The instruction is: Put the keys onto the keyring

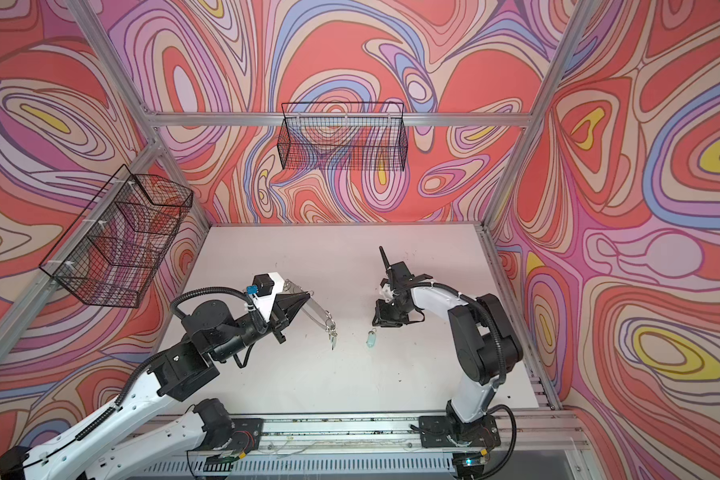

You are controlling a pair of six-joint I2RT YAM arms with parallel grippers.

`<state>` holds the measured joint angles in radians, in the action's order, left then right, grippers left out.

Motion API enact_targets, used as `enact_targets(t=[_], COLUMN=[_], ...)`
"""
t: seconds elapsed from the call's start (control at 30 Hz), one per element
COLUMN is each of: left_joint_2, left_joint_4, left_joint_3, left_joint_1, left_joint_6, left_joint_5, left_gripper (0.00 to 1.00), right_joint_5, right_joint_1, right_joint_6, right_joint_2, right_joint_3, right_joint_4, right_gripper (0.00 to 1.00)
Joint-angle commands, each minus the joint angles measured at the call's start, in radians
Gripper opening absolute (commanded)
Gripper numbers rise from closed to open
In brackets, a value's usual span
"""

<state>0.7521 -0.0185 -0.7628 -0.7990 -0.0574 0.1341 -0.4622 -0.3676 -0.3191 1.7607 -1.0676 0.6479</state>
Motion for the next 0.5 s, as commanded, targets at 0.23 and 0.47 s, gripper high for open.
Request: enact_targets(t=[0.23,0.47], left_joint_2=[-0.018,-0.013], left_joint_4=[-0.026,-0.033], left_joint_3=[-0.001,-0.001], left_joint_1=[-0.005,-0.004], left_joint_6=[-0.017,-0.019], left_joint_5=[0.024,0.028], left_gripper=[0.0,0.0], right_joint_5=[-0.04,-0.063], right_joint_1=[0.004,0.004], right_joint_6=[0.013,0.013], right_joint_2=[0.075,0.094], right_joint_3=[-0.028,-0.03], right_joint_4=[0.014,0.01], right_gripper=[0.29,0.22])
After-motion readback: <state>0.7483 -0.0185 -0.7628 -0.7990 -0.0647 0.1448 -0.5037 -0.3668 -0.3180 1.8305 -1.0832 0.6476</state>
